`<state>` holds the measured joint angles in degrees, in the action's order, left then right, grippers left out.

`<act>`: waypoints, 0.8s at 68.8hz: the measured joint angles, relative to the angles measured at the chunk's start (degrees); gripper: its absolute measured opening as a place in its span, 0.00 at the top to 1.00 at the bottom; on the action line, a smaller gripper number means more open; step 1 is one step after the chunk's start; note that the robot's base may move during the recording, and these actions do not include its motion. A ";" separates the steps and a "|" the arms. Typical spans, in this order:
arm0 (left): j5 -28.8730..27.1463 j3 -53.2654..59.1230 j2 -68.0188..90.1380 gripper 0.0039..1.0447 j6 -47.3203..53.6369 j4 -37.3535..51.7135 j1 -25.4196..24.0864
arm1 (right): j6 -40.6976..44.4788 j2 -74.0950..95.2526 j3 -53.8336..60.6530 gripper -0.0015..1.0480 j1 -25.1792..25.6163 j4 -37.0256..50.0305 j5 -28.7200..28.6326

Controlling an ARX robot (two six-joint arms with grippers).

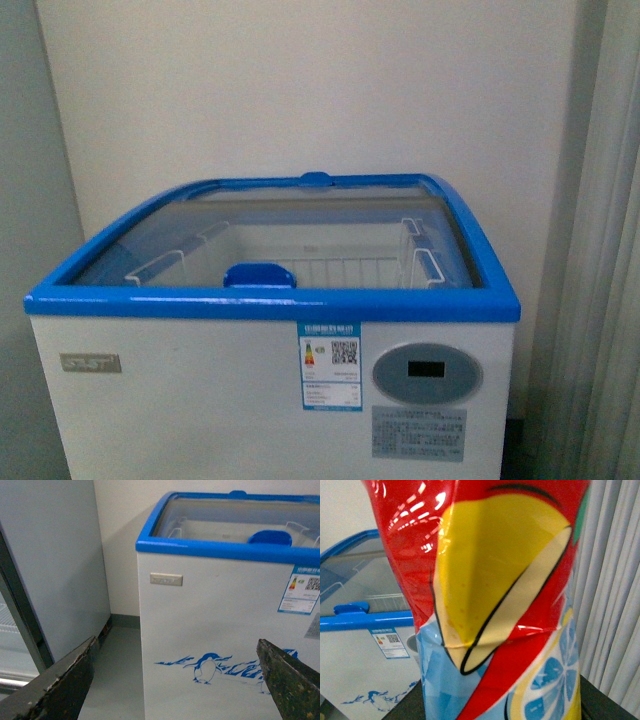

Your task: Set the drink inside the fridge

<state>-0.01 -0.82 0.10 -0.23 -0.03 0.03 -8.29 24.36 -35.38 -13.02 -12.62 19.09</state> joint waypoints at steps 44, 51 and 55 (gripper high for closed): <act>13.14 -31.26 70.18 0.08 19.76 34.07 8.35 | 0.00 0.00 -0.02 0.61 0.00 0.02 0.00; 15.58 -40.79 80.13 0.08 32.87 33.73 9.42 | 0.00 0.00 -0.02 0.61 0.00 0.02 0.00; 18.32 -48.26 86.77 0.08 44.00 30.97 10.67 | 0.00 -0.02 -0.02 0.61 0.00 0.02 -0.04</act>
<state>18.31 -49.08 86.87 43.77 30.94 10.70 -8.29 24.34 -35.40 -13.02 -12.60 19.05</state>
